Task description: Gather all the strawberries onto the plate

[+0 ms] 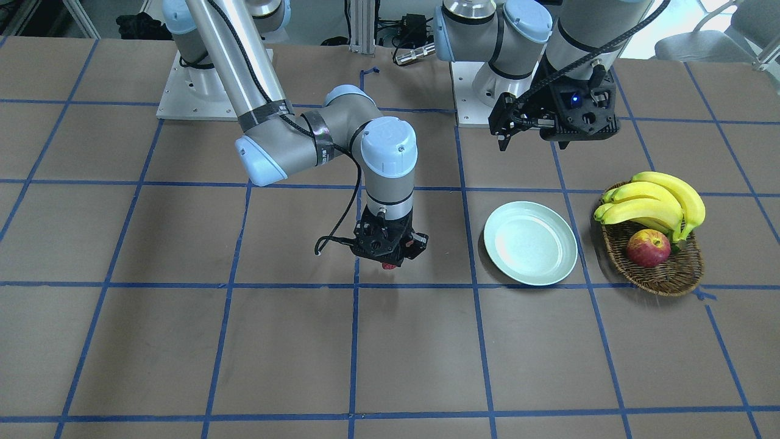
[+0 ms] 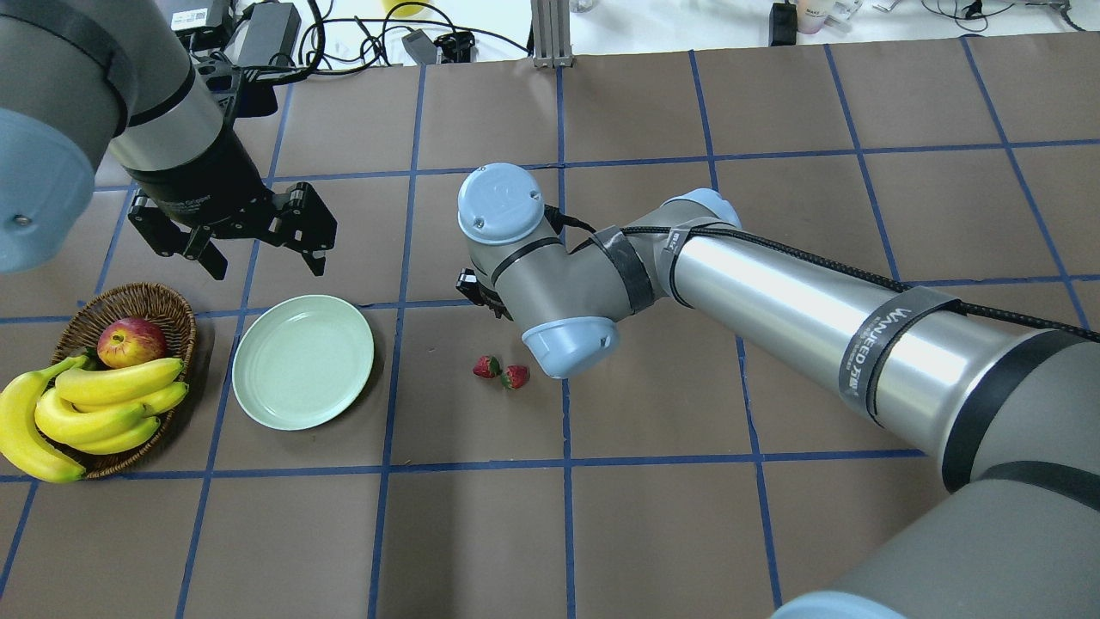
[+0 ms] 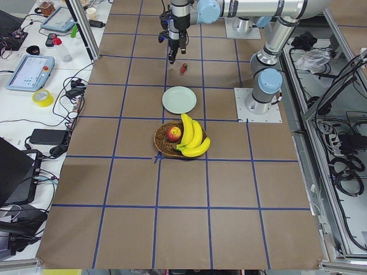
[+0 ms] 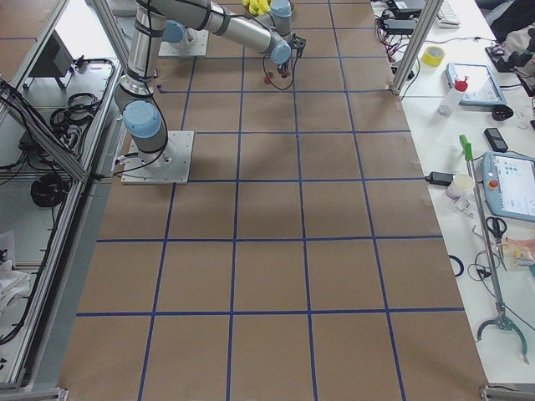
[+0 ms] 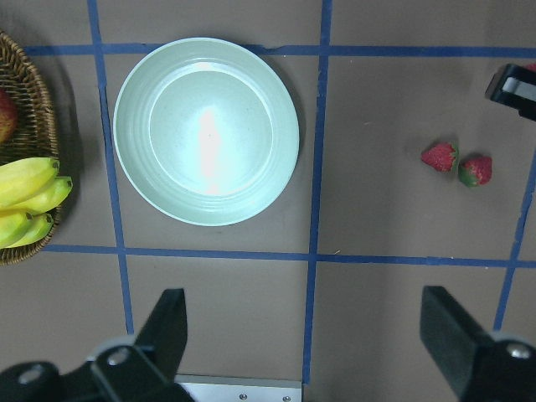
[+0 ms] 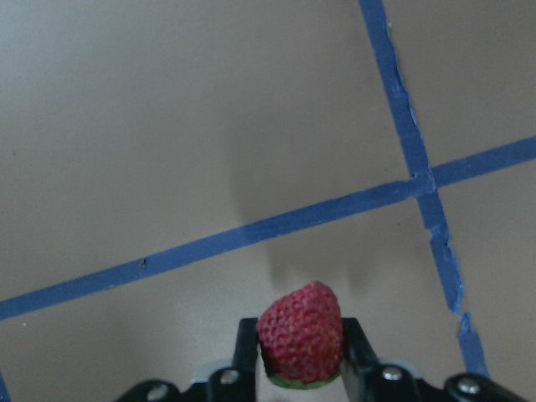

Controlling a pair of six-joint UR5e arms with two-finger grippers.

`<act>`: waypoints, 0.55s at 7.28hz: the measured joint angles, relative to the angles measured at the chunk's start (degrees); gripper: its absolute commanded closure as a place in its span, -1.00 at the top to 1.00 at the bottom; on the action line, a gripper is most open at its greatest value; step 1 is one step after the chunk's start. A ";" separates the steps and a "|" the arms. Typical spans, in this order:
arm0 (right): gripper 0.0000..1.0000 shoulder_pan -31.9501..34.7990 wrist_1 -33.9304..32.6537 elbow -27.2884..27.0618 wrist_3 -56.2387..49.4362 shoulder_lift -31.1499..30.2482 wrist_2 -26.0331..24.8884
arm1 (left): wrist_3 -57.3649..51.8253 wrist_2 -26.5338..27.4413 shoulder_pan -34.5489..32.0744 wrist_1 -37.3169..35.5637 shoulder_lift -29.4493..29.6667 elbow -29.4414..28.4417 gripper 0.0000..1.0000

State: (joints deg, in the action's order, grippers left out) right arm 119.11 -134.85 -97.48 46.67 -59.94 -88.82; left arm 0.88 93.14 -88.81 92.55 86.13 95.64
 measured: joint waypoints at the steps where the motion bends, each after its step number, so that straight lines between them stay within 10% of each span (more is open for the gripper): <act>1: 0.92 0.08 0.02 -1.10 0.44 -0.13 0.71 | 0.00 0.00 0.02 0.10 0.01 -0.12 1.00; 4: 1.00 0.25 0.46 -3.31 0.21 -2.51 0.80 | 0.24 -0.51 0.15 -0.47 0.71 -0.18 1.00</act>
State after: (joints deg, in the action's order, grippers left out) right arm 119.36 -134.39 -100.79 46.87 -62.45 -88.02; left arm 1.13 92.64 -88.65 92.08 86.85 95.46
